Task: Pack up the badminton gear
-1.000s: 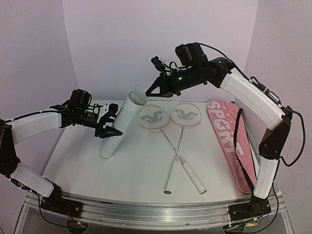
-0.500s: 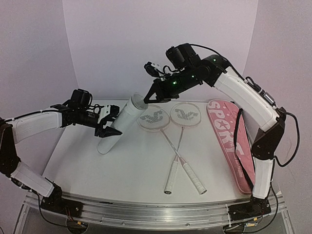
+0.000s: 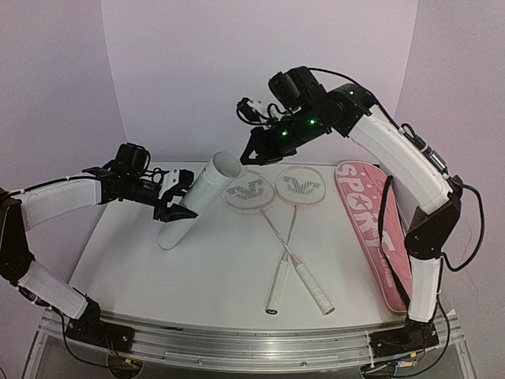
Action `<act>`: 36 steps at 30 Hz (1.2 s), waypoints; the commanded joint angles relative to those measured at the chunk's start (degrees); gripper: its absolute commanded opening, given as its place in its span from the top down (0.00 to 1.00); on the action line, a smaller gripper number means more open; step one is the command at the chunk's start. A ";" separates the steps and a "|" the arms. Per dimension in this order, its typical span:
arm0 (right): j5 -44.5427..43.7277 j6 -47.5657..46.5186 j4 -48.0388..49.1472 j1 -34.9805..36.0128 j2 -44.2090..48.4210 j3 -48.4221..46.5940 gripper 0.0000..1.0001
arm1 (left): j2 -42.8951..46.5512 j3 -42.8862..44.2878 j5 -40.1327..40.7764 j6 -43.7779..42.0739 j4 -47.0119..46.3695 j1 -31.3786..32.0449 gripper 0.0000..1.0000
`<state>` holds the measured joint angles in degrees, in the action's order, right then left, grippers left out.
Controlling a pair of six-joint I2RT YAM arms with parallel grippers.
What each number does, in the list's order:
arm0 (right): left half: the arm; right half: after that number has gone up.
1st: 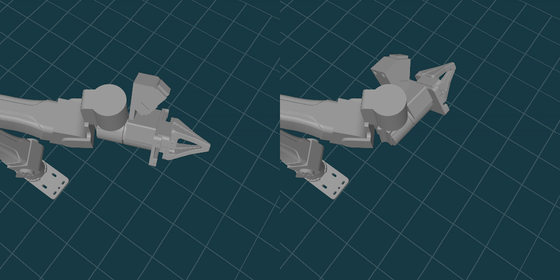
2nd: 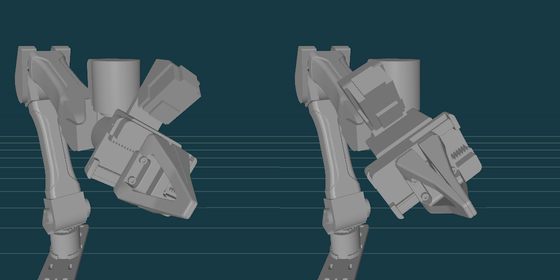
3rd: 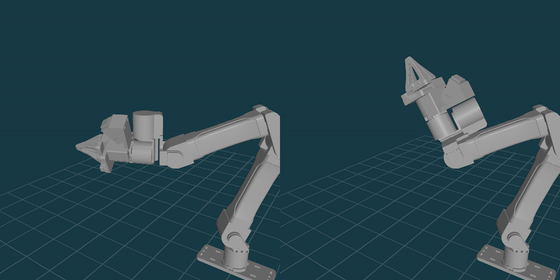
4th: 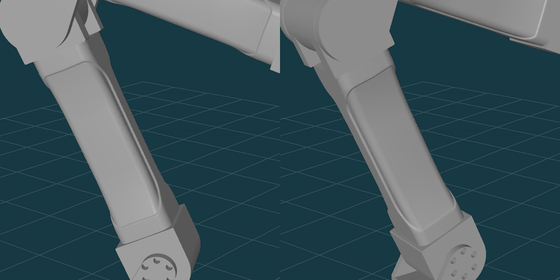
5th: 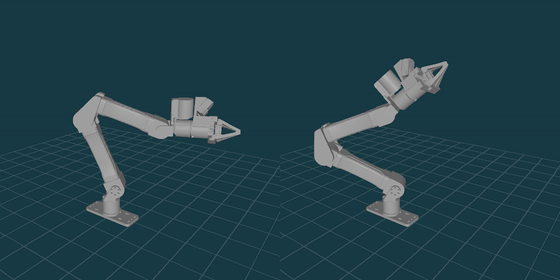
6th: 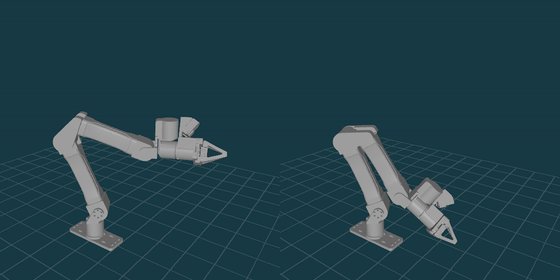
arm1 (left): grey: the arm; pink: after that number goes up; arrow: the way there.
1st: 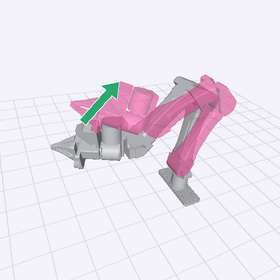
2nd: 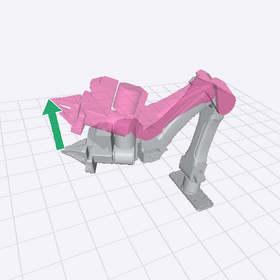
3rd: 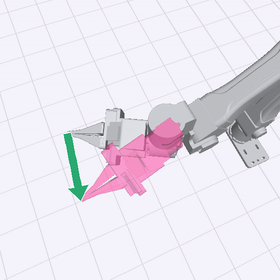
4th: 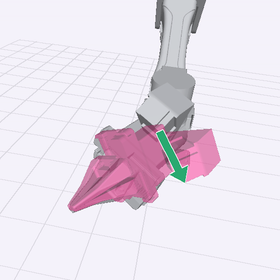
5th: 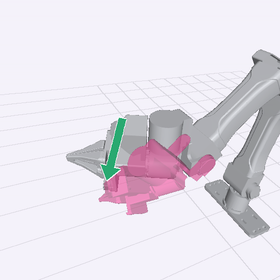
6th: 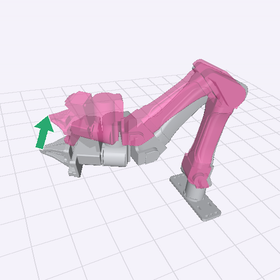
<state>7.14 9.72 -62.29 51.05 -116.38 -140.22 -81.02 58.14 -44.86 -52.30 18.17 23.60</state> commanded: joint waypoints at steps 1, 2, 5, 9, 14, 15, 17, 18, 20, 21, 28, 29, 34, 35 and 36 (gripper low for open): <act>-1.28 -1.86 -0.62 0.73 -2.04 -4.40 1.00 | -0.75 2.91 -0.78 -0.41 1.60 0.27 0.74; -1.24 -1.83 -0.56 0.72 -2.12 -4.61 1.00 | -0.73 2.88 -0.76 -0.53 1.61 0.29 0.74; -1.35 -1.79 -0.50 0.90 -2.45 -5.36 1.00 | -0.72 2.71 -0.76 -0.75 1.69 0.31 0.74; -1.58 -2.05 -0.52 1.15 -2.79 -4.78 1.00 | -0.76 2.78 -0.76 -0.62 1.38 0.31 0.74; -2.63 -3.27 -0.54 1.55 -2.78 -3.69 1.00 | -0.63 2.68 -0.58 -0.67 1.65 0.35 0.74; -2.39 -3.46 -0.54 1.63 -3.00 -3.89 1.00 | -0.63 2.66 -0.51 -0.71 1.69 0.34 0.74; -1.86 -3.66 -0.51 1.76 -3.46 -4.10 1.00 | -0.63 2.68 -0.59 -0.70 1.66 0.31 0.74; -1.63 -3.71 -0.51 1.80 -3.71 -4.16 1.00 | -0.63 2.71 -0.66 -0.70 1.63 0.31 0.74; -1.50 -3.82 -0.45 1.79 -4.09 -4.57 1.00 | -0.63 2.65 -0.71 -0.69 1.59 0.38 0.74; -1.54 -3.89 -0.44 1.79 -4.28 -4.89 1.00 | -0.63 2.61 -0.72 -0.66 1.60 0.42 0.74; -1.96 -4.27 -0.40 1.84 -3.78 -4.46 0.79 | -0.61 2.42 -0.81 -0.61 1.39 0.38 0.74; -2.04 -4.27 -0.35 1.83 -3.71 -4.49 0.75 | -0.58 2.37 -0.92 -0.59 1.36 0.40 0.74; -2.59 -4.27 -0.04 1.79 -3.49 -5.01 0.66 | -0.42 2.14 -1.34 -0.59 1.15 0.41 0.74; -2.81 -4.27 -0.02 1.83 -3.43 -5.01 0.64 | -0.37 2.08 -1.34 -0.57 1.16 0.40 0.74; -3.06 -4.27 0.01 1.86 -3.35 -4.99 0.62 | -0.37 2.07 -1.35 -0.48 1.16 0.38 0.74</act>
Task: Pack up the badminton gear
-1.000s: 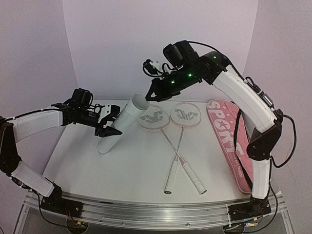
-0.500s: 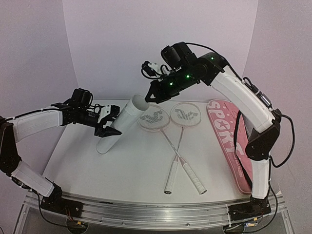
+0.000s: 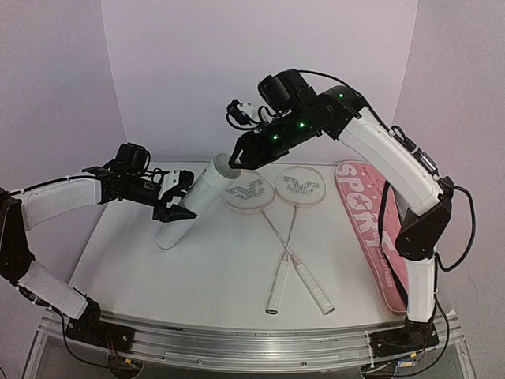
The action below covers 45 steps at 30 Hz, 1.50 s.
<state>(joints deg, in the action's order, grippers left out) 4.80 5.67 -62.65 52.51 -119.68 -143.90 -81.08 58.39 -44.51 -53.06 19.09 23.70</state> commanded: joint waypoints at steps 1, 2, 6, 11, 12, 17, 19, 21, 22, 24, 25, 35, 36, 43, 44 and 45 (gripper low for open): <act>-1.10 -0.26 0.44 0.35 0.14 -1.37 0.59 | -0.25 1.76 -1.75 0.22 0.24 0.30 0.74; -1.57 -0.29 0.49 0.33 0.34 -1.37 0.56 | -0.17 1.74 -1.82 0.22 0.27 0.28 0.74; -2.40 -0.79 1.52 0.34 1.42 -2.02 0.48 | -0.06 1.57 -2.13 0.48 0.32 0.34 0.74; -2.97 -1.27 2.73 0.32 2.99 -2.28 0.45 | 0.08 1.42 -2.48 0.66 0.31 0.32 0.74; -3.08 -1.28 2.95 0.33 3.34 -2.25 0.45 | 0.12 1.34 -2.50 0.70 0.38 0.28 0.74; -2.99 -1.32 4.12 0.33 4.61 -2.23 0.44 | 0.22 1.22 -2.60 0.80 0.37 0.28 0.74; -3.01 -1.46 4.76 0.35 5.34 -2.18 0.44 | 0.22 1.23 -2.68 0.90 0.22 0.27 0.74; -2.86 -1.60 5.53 0.33 6.27 -1.89 0.46 | 0.34 1.27 -2.73 1.15 0.16 0.31 0.74; -2.31 -1.63 6.47 0.32 6.97 -1.33 0.52 | 0.32 1.23 -2.77 1.19 0.09 0.29 0.74; 0.37 -1.39 9.59 0.34 8.77 2.38 0.80 | 0.33 1.22 -2.81 1.37 -0.16 0.25 0.74; 2.27 -0.91 11.70 0.34 9.56 4.32 0.92 | 0.32 1.21 -2.80 1.42 -0.28 0.28 0.74; 9.63 1.88 14.66 0.36 6.92 6.33 1.00 | 0.39 1.34 -2.53 1.60 -0.23 0.31 0.74; 9.62 1.89 14.66 0.33 6.91 6.39 1.00 | 0.39 1.39 -2.56 1.63 -0.20 0.28 0.74; 12.33 2.50 14.73 0.34 5.21 7.29 1.00 | -0.04 1.91 -2.52 2.05 -0.29 0.28 0.74; 13.28 2.86 14.71 0.39 4.55 7.45 1.00 | -0.13 1.98 -2.55 2.04 -0.28 0.25 0.74; 14.17 3.25 14.74 0.39 3.90 7.76 1.00 | -0.20 2.04 -2.51 2.07 -0.28 0.25 0.74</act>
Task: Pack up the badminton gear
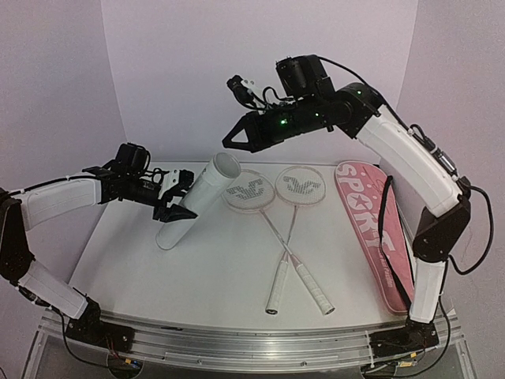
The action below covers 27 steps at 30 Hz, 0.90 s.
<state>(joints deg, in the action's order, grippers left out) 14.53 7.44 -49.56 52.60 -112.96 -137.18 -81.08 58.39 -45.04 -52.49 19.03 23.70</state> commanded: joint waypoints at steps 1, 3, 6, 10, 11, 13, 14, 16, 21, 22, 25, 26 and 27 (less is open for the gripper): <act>5.13 1.77 1.66 0.29 -3.39 1.47 1.00 | -0.25 2.08 -1.97 1.49 -0.22 0.28 0.74; 5.78 2.11 1.69 0.26 -4.42 2.73 1.00 | -0.31 2.17 -2.00 1.49 -0.24 0.28 0.74; 4.81 1.81 1.82 0.24 -4.80 5.19 1.00 | -0.31 2.21 -2.05 1.49 -0.31 0.26 0.74; 4.51 1.58 1.81 0.23 -5.54 4.28 1.00 | -0.15 1.97 -2.05 1.77 -0.69 0.32 0.74; 4.54 1.54 1.81 0.23 -5.78 3.60 1.00 | -0.13 1.91 -2.07 1.86 -0.82 0.33 0.75; 4.80 1.52 1.79 0.24 -6.17 1.63 1.00 | -0.09 1.91 -2.44 2.40 -1.20 0.29 0.75; 4.94 1.52 1.81 0.26 -6.36 0.43 1.00 | -0.11 1.86 -2.71 2.84 -1.50 0.24 0.75; 5.18 1.53 1.91 0.24 -6.69 -2.36 1.00 | -0.05 1.73 -3.13 4.56 -2.56 0.26 0.75; -0.04 0.90 4.39 0.07 -4.69 -9.98 1.00 | -1.00 2.48 -3.88 13.42 -6.91 -0.49 0.76; -2.75 0.64 5.74 0.06 -3.20 -9.83 1.00 | -1.21 2.66 -4.72 15.47 -8.48 -1.09 0.76; -12.11 0.13 14.61 -0.04 4.17 -1.16 1.00 | -2.16 3.66 -6.84 22.12 -13.41 -3.71 0.76; -14.04 -0.10 19.95 -0.08 7.80 3.46 1.00 | -2.63 4.15 -7.60 25.45 -15.85 -5.26 0.76; -16.20 -0.24 25.23 -0.22 11.10 7.37 1.00 | -3.15 4.74 -8.18 29.21 -18.32 -7.04 0.76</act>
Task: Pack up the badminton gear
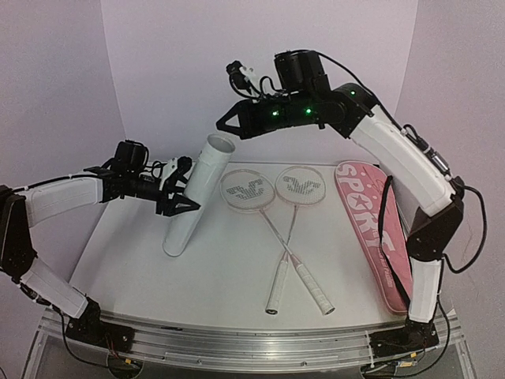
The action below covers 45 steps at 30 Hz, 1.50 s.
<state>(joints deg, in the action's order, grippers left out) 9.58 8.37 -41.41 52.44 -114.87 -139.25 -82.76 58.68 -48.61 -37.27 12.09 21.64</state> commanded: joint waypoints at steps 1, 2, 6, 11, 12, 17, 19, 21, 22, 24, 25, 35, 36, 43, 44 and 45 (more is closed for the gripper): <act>-12.65 -1.47 20.32 -0.17 15.15 13.31 1.00 | -2.14 5.17 -5.10 16.86 -14.25 -6.40 0.76; -13.88 -1.96 23.23 -0.29 17.04 16.98 1.00 | -2.86 5.77 -5.60 19.53 -17.46 -7.84 0.76; -18.81 -4.29 26.53 -0.64 20.40 23.15 1.00 | -5.83 7.78 -2.87 20.03 -26.52 -11.14 0.76; -19.25 -4.03 26.50 -0.85 20.04 25.81 1.00 | -9.68 7.38 2.79 26.83 -41.05 -14.19 0.74; -19.21 -4.11 26.48 -0.95 20.09 26.58 1.00 | -10.30 7.16 5.44 27.30 -43.72 -14.51 0.74; -14.97 -5.16 26.51 -1.58 20.29 30.26 1.00 | -14.37 5.99 16.07 28.19 -54.52 -15.69 0.74; -12.97 -5.46 26.47 -1.94 19.77 30.37 1.00 | -17.61 7.77 18.77 30.55 -56.84 -16.89 0.74; -10.94 -5.52 26.43 -2.36 19.13 29.84 1.00 | -20.30 10.27 20.24 33.13 -58.26 -18.38 0.74; -10.07 -5.54 26.40 -2.56 18.86 29.43 1.00 | -21.42 11.10 20.55 33.76 -59.20 -18.90 0.74; -8.76 -5.67 26.38 -2.71 18.61 28.99 1.00 | -23.19 11.97 22.20 34.29 -61.23 -19.49 0.75; -8.25 -5.69 26.38 -2.76 18.54 28.82 1.00 | -23.86 12.19 22.93 34.62 -62.10 -19.75 0.76; -4.96 -4.91 26.38 -2.78 18.32 28.89 1.00 | -25.15 4.19 23.03 34.15 -68.87 -21.32 0.76; -4.81 -4.95 26.38 -2.78 18.27 28.84 1.00 | -25.26 3.57 22.58 34.13 -68.75 -21.35 0.76; -3.98 -4.98 26.23 -2.87 18.02 28.43 1.00 | -26.78 0.16 20.19 34.63 -69.70 -21.37 0.73; -3.89 -4.88 26.21 -2.87 18.01 28.37 1.00 | -26.86 -0.11 19.74 34.80 -69.48 -21.37 0.70; -3.91 -4.86 26.20 -2.82 18.01 28.29 1.00 | -26.89 -0.34 19.21 35.16 -69.28 -21.37 0.66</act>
<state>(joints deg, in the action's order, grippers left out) 4.34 3.25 -17.15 49.76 -96.36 -108.53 -109.06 59.26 -26.88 -3.59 -53.63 0.62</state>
